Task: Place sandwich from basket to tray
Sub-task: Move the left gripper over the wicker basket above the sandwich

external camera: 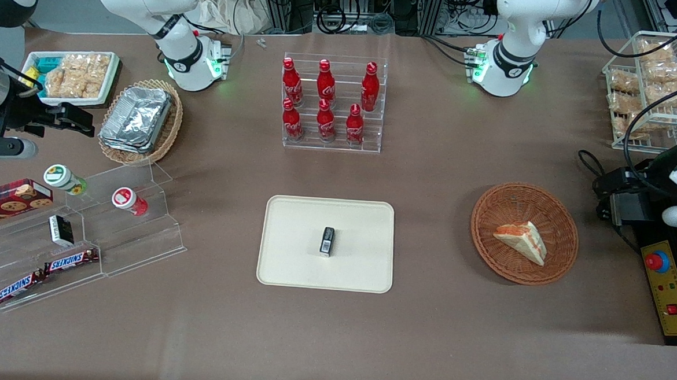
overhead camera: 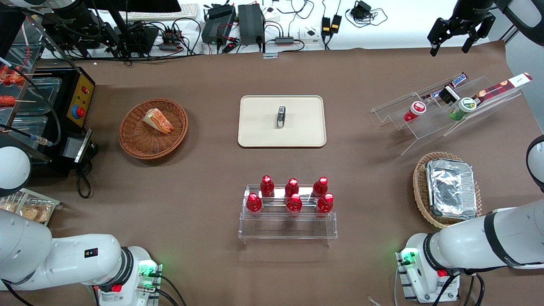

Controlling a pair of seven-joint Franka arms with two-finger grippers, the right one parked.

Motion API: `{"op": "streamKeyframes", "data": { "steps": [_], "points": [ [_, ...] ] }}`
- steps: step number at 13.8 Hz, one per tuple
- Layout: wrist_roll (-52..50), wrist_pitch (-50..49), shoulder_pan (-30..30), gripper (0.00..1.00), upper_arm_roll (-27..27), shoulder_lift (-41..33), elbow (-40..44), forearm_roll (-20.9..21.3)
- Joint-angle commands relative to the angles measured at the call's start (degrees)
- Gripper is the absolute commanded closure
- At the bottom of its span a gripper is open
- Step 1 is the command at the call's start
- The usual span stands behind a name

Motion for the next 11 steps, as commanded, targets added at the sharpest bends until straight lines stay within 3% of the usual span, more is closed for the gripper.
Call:
{"op": "streamKeyframes", "data": {
  "steps": [1, 6, 11],
  "points": [
    [0.3, -0.8, 0.4, 0.0, -0.2, 0.6, 1.0, -1.0],
    [-1.7, -0.5, 0.3, 0.0, -0.3, 2.2, 1.1, -0.5],
    [-21.3, 8.2, 0.3, 0.0, -0.2, 2.1, -7.0, 0.0]
  ]
}}
